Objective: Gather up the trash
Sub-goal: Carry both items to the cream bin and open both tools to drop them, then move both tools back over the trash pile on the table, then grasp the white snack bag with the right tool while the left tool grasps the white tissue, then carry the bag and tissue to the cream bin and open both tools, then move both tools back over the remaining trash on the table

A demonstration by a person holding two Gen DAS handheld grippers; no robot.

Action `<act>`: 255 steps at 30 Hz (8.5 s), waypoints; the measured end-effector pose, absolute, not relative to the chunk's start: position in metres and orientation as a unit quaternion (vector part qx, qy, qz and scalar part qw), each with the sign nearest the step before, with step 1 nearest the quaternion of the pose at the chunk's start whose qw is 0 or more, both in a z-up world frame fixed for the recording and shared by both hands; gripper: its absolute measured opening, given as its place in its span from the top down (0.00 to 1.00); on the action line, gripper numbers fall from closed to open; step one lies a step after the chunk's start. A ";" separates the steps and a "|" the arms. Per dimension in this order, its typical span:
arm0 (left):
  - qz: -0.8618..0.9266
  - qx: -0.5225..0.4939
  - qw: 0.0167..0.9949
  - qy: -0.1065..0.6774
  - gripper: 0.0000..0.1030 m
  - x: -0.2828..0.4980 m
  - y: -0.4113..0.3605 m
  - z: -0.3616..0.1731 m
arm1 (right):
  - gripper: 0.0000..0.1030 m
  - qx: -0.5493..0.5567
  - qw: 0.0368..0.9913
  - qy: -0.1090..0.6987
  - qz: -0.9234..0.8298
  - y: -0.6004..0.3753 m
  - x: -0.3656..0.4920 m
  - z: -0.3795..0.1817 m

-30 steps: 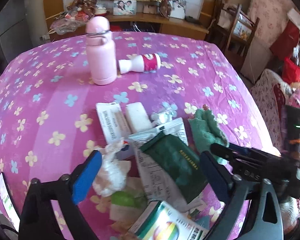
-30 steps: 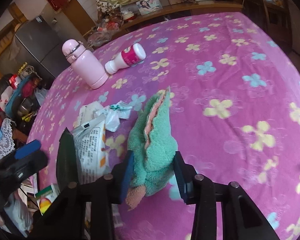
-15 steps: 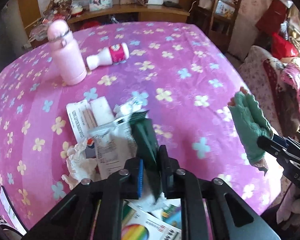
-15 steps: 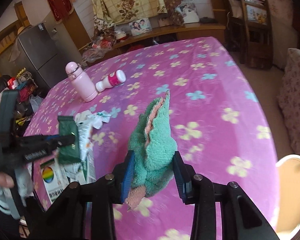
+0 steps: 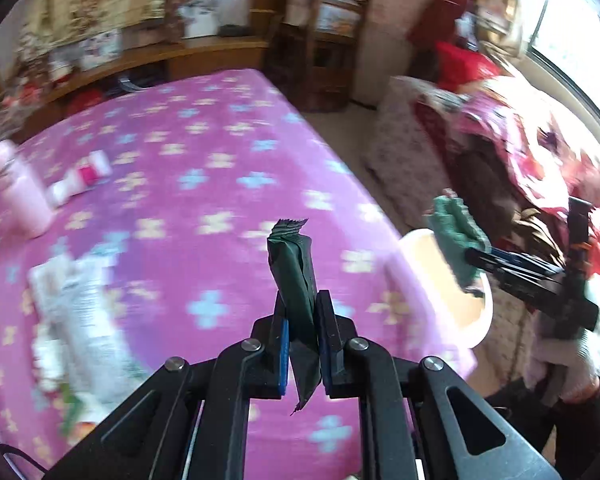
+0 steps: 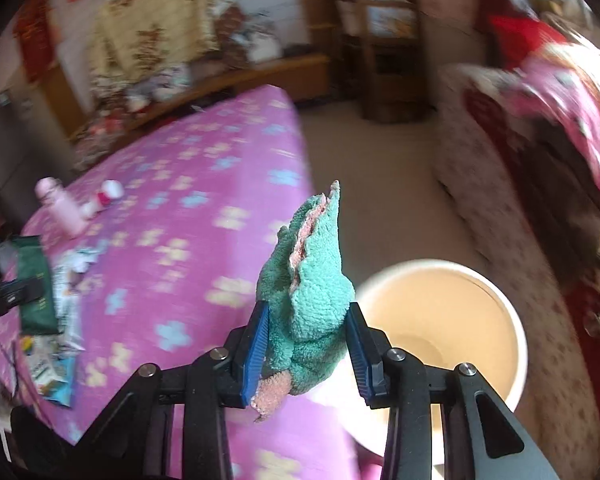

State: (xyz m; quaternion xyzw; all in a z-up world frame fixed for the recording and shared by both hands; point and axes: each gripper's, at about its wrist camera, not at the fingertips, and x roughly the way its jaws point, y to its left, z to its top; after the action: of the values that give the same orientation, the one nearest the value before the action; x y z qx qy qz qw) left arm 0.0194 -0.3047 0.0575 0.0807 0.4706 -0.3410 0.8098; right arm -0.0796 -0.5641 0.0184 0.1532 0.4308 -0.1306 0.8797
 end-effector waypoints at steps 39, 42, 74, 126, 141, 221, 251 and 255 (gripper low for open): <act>-0.334 0.127 0.847 0.393 0.31 -0.042 -0.343 0.018 | 0.34 0.162 0.884 0.397 -0.186 -0.561 -0.103 0.018; -0.313 0.127 0.859 0.384 0.31 -0.043 -0.320 0.023 | 0.33 0.146 0.894 0.389 -0.170 -0.532 -0.097 0.022; -0.142 0.032 0.915 0.377 0.31 -0.003 -0.104 0.043 | 0.28 0.100 0.910 0.402 -0.009 -0.354 -0.046 0.023; -0.172 -0.115 0.842 0.499 0.91 0.101 -0.022 -0.018 | 0.62 0.171 0.875 0.417 0.175 -0.283 0.072 0.010; -0.111 -0.101 0.846 0.512 0.26 0.104 -0.044 -0.036 | 0.62 0.166 0.887 0.405 0.147 -0.324 0.027 0.026; -0.468 0.055 0.736 0.486 0.81 -0.057 -0.480 -0.002 | 0.52 0.228 0.850 0.408 -0.242 -0.661 -0.166 -0.012; -0.366 0.066 0.806 0.461 0.35 -0.043 -0.407 0.001 | 0.34 0.196 0.879 0.380 -0.209 -0.620 -0.146 0.007; -0.351 0.058 0.815 0.458 0.35 -0.039 -0.387 0.006 | 0.34 0.191 0.886 0.376 -0.192 -0.603 -0.138 0.011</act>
State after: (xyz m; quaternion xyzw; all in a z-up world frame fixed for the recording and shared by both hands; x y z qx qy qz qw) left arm -0.0395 -0.3867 0.0064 0.0581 0.4576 -0.3514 0.8147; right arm -0.1383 -0.6026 0.0114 0.1913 0.3762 -0.1919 0.8860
